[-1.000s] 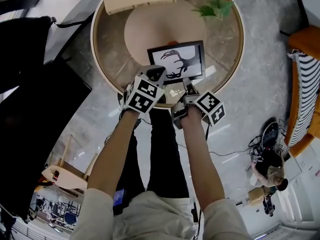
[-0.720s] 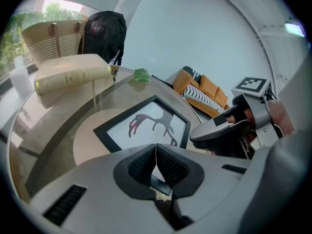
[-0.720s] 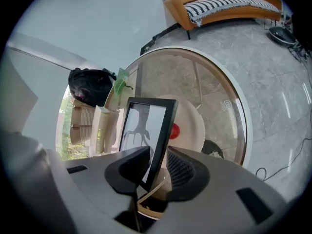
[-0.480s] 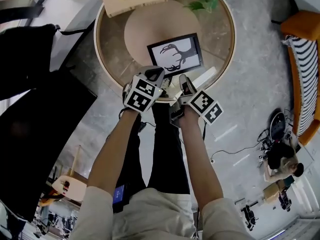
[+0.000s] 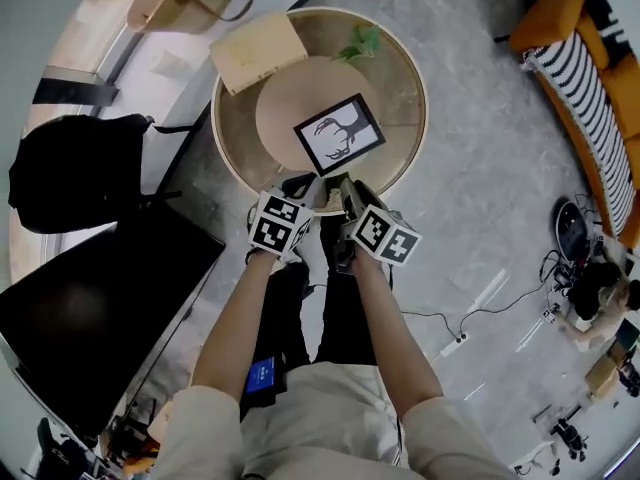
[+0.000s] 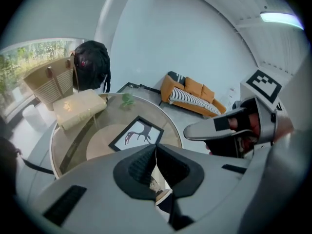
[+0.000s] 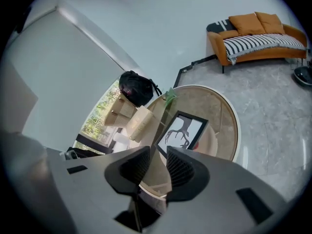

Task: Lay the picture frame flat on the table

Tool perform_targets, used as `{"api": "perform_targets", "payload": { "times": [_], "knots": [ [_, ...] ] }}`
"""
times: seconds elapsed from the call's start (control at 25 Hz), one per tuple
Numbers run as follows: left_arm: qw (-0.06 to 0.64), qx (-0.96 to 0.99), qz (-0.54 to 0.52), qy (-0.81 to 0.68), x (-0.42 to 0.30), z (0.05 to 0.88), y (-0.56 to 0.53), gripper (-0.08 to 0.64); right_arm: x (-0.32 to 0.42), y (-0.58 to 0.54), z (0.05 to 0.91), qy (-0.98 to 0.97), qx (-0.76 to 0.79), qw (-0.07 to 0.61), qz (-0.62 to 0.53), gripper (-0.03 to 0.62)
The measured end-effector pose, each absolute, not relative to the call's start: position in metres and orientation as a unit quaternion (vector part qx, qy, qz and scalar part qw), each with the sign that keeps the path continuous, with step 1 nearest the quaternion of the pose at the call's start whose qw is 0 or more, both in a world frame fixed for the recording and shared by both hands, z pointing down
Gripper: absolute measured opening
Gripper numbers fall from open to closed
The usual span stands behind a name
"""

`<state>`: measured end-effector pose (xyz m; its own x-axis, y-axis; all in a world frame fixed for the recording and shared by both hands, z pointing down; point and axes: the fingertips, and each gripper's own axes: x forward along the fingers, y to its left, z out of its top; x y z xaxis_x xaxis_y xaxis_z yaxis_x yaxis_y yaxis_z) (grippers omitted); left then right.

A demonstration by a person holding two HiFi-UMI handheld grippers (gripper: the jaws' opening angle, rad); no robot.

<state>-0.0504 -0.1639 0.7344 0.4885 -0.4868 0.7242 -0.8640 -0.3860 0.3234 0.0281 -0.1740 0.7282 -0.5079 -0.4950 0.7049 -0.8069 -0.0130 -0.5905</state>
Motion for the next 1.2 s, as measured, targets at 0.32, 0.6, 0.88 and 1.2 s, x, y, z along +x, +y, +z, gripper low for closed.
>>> {"api": "perform_targets", "payload": {
  "times": [0.32, 0.6, 0.88, 1.2],
  "knots": [
    [0.315, 0.815, 0.260, -0.412, -0.042, 0.631, -0.114, 0.021, 0.033, -0.120, 0.639, -0.749, 0.451, 0.154, 0.461, 0.118],
    [0.244, 0.839, 0.277, -0.400, -0.057, 0.544, -0.088, 0.021, 0.028, -0.088, 0.558, -0.793, 0.449, 0.157, 0.380, 0.117],
    [0.215, 0.841, 0.231, -0.439, -0.081, 0.448, -0.071, 0.021, 0.038, -0.059, 0.496, -0.800, 0.460, 0.131, 0.362, 0.117],
    [0.225, 0.833, 0.220, -0.455, -0.078, 0.414, -0.017, 0.021, 0.039, -0.021, 0.451, -0.818, 0.461, 0.129, 0.320, 0.117]
  ]
}}
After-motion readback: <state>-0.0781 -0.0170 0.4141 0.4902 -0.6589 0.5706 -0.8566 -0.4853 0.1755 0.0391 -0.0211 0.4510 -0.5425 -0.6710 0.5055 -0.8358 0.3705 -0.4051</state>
